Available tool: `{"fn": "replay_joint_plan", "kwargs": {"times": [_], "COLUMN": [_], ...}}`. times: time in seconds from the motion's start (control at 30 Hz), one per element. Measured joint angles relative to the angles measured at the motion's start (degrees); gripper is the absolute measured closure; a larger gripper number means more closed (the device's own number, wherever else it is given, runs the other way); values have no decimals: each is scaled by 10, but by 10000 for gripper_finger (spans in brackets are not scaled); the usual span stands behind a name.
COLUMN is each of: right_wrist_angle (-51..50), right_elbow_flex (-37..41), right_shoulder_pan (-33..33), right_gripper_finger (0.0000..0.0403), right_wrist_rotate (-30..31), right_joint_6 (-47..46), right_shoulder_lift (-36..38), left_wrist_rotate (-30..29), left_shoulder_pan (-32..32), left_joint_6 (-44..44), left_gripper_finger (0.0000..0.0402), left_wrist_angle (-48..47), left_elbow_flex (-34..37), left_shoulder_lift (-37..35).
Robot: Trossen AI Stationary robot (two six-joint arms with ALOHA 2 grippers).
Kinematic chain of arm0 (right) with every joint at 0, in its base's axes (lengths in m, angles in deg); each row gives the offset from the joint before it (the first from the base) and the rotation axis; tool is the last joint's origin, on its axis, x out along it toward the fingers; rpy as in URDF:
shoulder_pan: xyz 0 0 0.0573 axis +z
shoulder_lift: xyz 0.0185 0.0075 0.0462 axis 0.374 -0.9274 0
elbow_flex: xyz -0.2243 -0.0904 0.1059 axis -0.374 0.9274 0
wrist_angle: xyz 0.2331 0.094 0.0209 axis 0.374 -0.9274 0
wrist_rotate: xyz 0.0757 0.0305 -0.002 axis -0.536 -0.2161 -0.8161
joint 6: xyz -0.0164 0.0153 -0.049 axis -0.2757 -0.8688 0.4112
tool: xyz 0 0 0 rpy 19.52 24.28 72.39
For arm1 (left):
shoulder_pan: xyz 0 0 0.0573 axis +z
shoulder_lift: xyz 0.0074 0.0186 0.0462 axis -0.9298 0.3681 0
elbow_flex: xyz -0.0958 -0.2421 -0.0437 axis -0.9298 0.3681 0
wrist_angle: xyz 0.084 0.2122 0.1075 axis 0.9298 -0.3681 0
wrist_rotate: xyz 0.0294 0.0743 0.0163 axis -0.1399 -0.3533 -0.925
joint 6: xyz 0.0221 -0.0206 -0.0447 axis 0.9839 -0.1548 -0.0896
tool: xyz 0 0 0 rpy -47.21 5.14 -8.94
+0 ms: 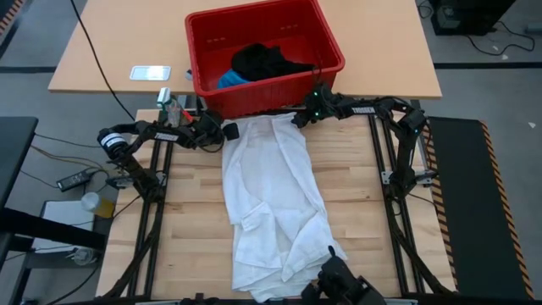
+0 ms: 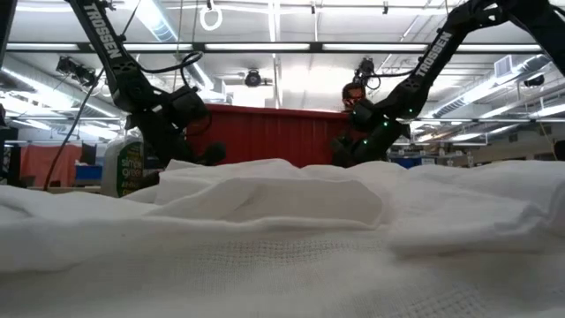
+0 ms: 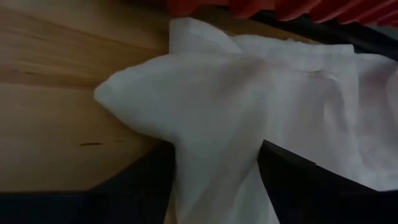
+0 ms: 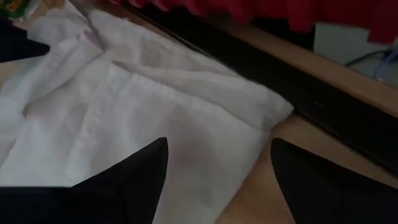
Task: Fold laundry
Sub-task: Fold the white polo shirt
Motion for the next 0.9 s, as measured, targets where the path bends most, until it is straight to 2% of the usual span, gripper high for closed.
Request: {"fn": "replay_joint_plan", "kwargs": {"times": [0.23,0.37,0.6,0.77,0.9], "right_wrist_angle": [-91,-142,-208,-251,-287], "right_elbow_flex": [-54,-98,-189,-199,-200], "right_shoulder_pan": [10,16,40,40,37], "right_gripper_finger": [137,141,151,161,163], "right_wrist_rotate": [18,-9,4,22,71], "right_joint_6": [-2,-28,-3,-5,7], "right_shoulder_lift": [-10,-57,-96,-77,-43], "left_wrist_rotate": [9,16,25,35,41], "left_shoulder_pan": [0,0,0,0,0], "left_joint_6": [4,4,4,4,6], "left_gripper_finger": [197,198,198,198,198], "left_wrist_angle": [5,5,5,5,5], "left_elbow_flex": [0,0,0,0,0], "left_shoulder_lift": [0,0,0,0,0]}}
